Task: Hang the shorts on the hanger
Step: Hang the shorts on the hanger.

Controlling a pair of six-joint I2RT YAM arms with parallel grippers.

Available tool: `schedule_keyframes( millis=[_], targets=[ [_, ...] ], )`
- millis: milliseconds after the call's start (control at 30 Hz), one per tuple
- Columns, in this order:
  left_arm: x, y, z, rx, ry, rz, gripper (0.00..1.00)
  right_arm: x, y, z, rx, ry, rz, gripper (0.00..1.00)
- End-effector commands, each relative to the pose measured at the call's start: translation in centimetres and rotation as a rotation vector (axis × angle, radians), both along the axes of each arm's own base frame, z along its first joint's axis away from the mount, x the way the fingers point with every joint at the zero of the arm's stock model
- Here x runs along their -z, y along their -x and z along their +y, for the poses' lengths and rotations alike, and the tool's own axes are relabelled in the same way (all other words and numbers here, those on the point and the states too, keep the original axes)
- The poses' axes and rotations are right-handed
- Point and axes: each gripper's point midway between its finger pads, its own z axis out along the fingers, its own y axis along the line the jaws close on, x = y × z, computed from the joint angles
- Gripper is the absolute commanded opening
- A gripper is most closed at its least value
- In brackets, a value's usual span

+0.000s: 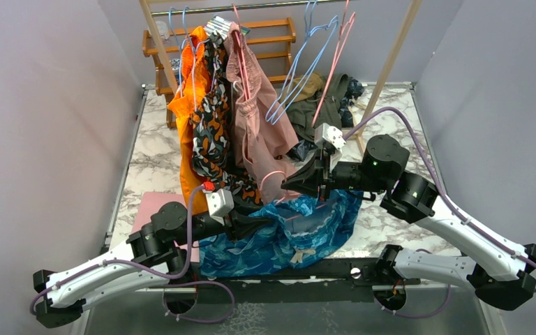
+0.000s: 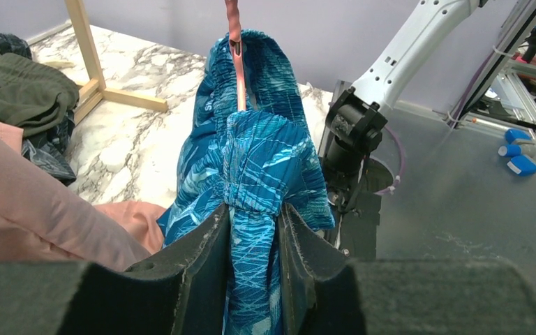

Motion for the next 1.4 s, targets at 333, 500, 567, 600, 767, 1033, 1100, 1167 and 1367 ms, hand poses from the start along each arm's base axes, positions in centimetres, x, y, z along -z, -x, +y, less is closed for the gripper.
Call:
schedule_keyframes(
  millis=[333,500,567,600,767,1033,1100,1167,1367],
  targets=[
    [-3.8,-0.5,2.3,-0.083,0.076,-0.04,0.29,-0.6,-1.1,-1.8,0.122,-0.016,-0.04,0.01],
    [-3.4,-0.8,2.8,-0.111,0.067,-0.028,0.29,-0.8,-1.0,-2.0,0.127,-0.023,-0.04,0.01],
    [-3.3,-1.0,3.1,-0.122,0.059,-0.024,0.26,-0.9,-1.0,-2.1,0.129,-0.025,-0.042,0.01],
    [-3.1,-1.0,3.2,-0.128,0.052,-0.02,0.22,-1.0,-0.9,-2.2,0.131,-0.026,-0.043,0.01],
    [-3.1,-1.1,3.6,-0.142,0.047,-0.015,0.1,-1.1,-0.9,-2.7,0.144,-0.028,-0.047,0.01],
    [-3.6,-0.1,3.7,-0.09,0.019,-0.014,0.44,-0.9,-0.7,-3.2,0.156,-0.027,-0.041,0.01],
    [-3.5,0.1,3.5,-0.075,0.004,-0.013,0.44,-0.9,-0.7,-3.2,0.155,-0.026,-0.039,0.01],
    [-3.5,0.2,3.1,-0.062,-0.006,-0.012,0.45,-0.7,-0.7,-3.2,0.153,-0.024,-0.035,0.01],
    [-3.6,0.5,1.2,0.004,-0.028,-0.025,0.46,-0.6,-0.6,-3.0,0.146,-0.03,-0.028,0.01]
  ],
)
